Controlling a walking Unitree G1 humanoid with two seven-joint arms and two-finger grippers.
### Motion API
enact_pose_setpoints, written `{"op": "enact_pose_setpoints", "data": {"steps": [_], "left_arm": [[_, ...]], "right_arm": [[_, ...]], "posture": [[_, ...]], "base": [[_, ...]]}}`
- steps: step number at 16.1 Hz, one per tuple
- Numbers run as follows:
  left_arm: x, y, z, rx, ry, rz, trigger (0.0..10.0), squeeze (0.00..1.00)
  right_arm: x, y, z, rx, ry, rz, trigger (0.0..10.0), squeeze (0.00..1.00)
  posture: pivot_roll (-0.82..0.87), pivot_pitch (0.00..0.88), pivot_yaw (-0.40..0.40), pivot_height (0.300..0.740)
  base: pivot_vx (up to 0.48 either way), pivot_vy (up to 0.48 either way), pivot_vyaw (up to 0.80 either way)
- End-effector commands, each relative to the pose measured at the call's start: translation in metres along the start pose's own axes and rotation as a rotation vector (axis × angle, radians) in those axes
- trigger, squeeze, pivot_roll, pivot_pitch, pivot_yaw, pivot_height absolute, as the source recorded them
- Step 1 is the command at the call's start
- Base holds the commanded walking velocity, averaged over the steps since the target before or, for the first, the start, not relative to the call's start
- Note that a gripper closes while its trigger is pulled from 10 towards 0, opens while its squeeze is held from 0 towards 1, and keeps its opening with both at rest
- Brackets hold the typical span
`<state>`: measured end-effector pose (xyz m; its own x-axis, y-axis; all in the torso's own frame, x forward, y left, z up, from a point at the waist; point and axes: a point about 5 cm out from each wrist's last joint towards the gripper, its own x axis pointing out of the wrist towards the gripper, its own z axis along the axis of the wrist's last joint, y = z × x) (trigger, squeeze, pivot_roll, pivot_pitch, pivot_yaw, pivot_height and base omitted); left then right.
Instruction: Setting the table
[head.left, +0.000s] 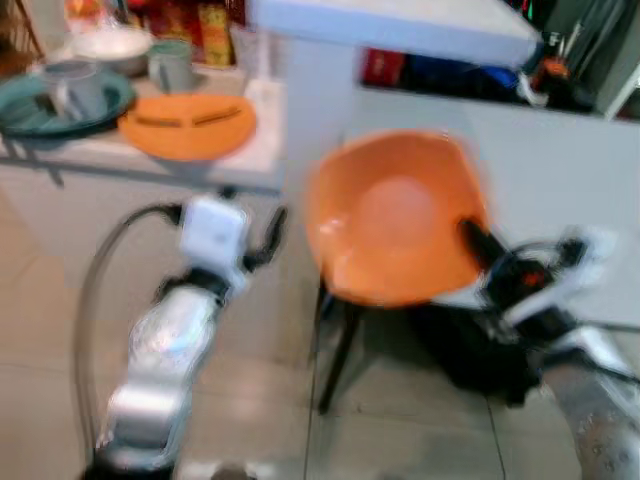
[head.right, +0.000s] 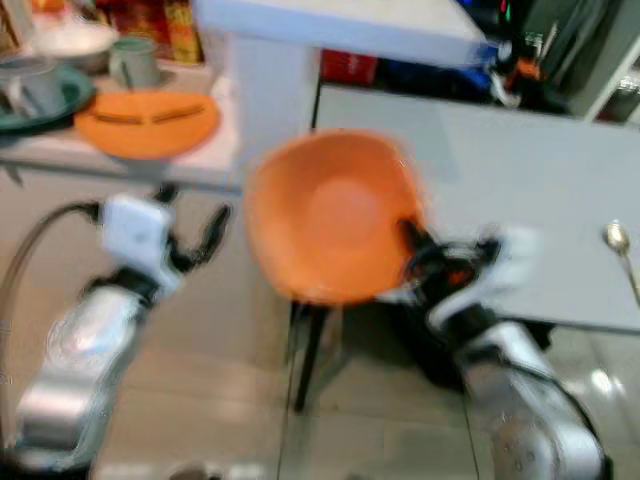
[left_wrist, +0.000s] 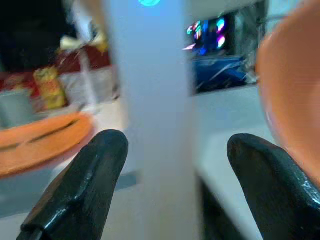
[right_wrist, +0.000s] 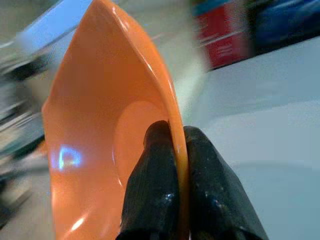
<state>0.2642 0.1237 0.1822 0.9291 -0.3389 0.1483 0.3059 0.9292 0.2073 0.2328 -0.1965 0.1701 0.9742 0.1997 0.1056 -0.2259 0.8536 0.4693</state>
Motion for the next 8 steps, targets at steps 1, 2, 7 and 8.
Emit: {"op": "enact_pose_setpoints", "data": {"steps": [1, 2, 7, 8], "left_arm": [[0.001, 0.007, 0.0, 0.055, 0.011, 0.023, 10.0, 0.0], [0.004, 0.006, 0.001, 0.082, 0.012, 0.01, 10.0, 0.0], [0.012, 0.007, 0.005, 0.078, -0.002, 0.033, 10.0, 0.0], [0.014, 0.007, 0.005, 0.08, -0.002, 0.036, 10.0, 0.0]], "right_arm": [[0.004, 0.001, 0.012, 0.005, -0.085, -0.016, 10.0, 0.0], [0.004, -0.003, 0.014, 0.003, -0.097, -0.049, 10.0, 0.0], [0.011, -0.014, 0.029, -0.022, -0.164, -0.166, 10.0, 0.0], [0.012, -0.014, 0.031, -0.025, -0.168, -0.175, 10.0, 0.0]], "posture": [[0.02, 0.029, -0.041, 0.74], [0.02, 0.029, -0.041, 0.74], [0.01, 0.038, -0.028, 0.74], [0.01, 0.039, -0.028, 0.74]], "base": [[0.0, -0.458, 0.8], [0.0, -0.45, 0.8], [0.0, -0.45, 0.8], [0.0, -0.446, 0.8]]}}
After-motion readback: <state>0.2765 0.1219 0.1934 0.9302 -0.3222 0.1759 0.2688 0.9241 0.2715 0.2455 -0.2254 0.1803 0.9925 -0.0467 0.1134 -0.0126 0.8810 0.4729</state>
